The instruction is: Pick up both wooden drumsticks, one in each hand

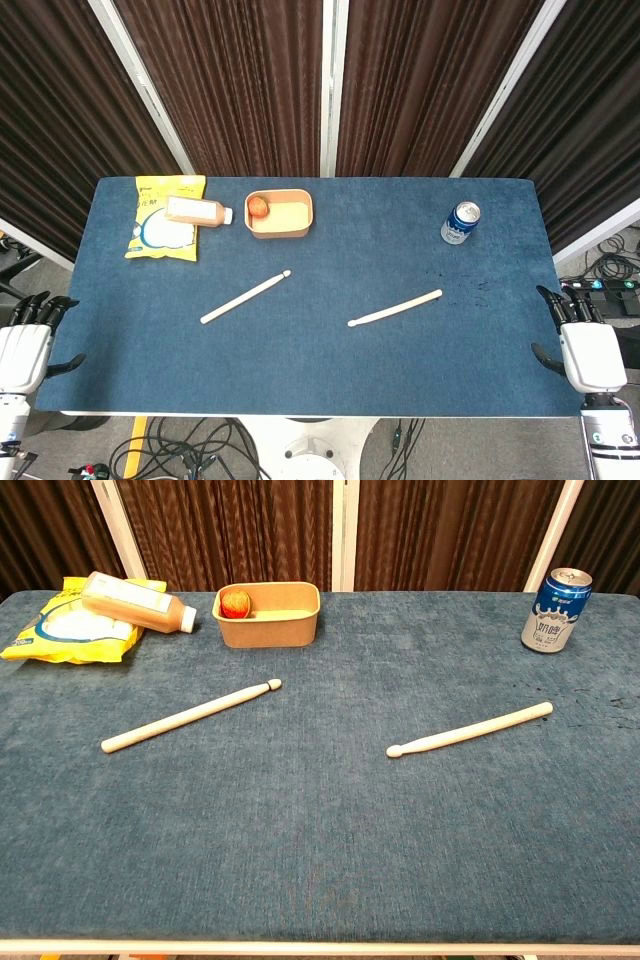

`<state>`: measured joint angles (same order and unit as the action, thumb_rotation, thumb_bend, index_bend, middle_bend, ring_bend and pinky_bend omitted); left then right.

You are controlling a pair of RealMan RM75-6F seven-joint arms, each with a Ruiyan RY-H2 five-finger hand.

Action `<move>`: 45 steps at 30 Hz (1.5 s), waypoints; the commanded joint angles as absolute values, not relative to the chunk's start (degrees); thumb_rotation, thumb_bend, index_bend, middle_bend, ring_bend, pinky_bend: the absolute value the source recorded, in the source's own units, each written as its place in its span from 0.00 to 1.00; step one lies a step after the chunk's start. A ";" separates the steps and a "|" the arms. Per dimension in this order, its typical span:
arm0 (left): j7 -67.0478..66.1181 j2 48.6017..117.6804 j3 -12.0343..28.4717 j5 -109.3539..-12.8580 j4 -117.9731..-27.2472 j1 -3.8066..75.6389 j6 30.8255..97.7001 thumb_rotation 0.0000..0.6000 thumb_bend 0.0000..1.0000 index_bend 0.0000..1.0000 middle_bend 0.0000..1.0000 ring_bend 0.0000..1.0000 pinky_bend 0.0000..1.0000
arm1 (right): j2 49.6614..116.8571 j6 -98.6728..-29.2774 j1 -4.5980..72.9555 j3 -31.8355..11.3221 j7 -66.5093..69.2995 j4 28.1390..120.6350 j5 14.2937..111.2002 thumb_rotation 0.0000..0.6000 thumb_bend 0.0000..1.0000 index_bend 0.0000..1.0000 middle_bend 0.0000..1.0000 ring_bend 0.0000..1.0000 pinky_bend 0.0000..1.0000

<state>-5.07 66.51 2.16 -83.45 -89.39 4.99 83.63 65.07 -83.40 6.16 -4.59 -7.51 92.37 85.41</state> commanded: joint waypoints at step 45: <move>-5.61 67.67 2.36 -81.39 -89.75 3.38 84.34 1.00 0.03 0.22 0.19 0.09 0.12 | 92.89 -49.92 35.60 -6.35 -10.28 58.52 83.38 1.00 0.14 0.44 0.45 0.26 0.35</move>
<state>-5.65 67.66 2.35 -81.40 -89.79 3.40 84.33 92.15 -50.12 35.16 -6.69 -10.55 59.41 83.54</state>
